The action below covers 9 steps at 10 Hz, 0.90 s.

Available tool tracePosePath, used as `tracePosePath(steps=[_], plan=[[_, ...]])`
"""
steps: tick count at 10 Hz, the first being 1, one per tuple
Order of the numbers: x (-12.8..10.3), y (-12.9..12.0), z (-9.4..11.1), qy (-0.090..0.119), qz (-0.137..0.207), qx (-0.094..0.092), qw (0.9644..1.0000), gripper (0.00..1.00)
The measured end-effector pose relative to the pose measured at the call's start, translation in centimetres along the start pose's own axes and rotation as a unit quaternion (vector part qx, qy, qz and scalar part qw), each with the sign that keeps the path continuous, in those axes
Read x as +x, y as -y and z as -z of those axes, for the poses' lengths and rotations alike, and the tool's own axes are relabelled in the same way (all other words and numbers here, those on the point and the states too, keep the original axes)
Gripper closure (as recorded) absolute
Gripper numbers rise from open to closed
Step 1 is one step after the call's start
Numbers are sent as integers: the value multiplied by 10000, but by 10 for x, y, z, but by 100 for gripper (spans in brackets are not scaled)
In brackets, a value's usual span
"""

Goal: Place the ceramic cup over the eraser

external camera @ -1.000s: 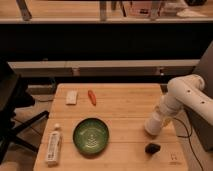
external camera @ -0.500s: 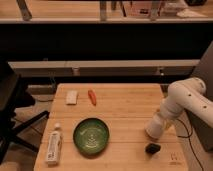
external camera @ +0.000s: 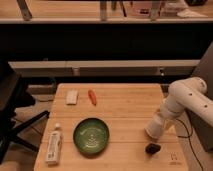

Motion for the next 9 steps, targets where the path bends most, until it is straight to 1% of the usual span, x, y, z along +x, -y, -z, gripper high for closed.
tracePosePath(steps=[1, 2, 4, 5, 7, 8, 9], plan=[[-5, 5, 11, -1, 76, -17, 10000, 96], [-9, 9, 27, -4, 146, -41, 9999, 96], [-18, 10, 57, -13, 266, -78, 9996, 96], [-23, 9, 68, -20, 321, -79, 9995, 96], [-32, 0, 90, -62, 413, -63, 9991, 96], [-38, -10, 100, -100, 468, -57, 9988, 96], [-46, -25, 110, -149, 542, -10, 9984, 96]])
